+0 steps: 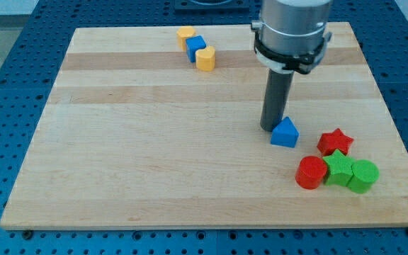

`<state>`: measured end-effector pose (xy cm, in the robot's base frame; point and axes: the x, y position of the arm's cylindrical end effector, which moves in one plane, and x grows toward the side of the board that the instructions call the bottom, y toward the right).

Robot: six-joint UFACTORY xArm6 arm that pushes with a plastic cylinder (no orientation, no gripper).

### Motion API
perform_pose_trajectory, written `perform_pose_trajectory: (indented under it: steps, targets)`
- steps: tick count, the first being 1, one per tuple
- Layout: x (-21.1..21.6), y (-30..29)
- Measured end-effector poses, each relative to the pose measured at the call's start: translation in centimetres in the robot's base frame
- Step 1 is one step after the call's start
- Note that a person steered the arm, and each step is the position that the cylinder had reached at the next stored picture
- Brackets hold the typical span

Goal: Push the blue cube right a bit

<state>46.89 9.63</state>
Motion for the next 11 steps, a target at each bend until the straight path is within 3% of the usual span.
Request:
perform_pose_trajectory:
  steps: [3,5,9,11]
  targets:
    - [1.9,1.7]
    - [-2.9,-3.3]
    - [-13.3,-18.8]
    - [-18.7,-20.1]
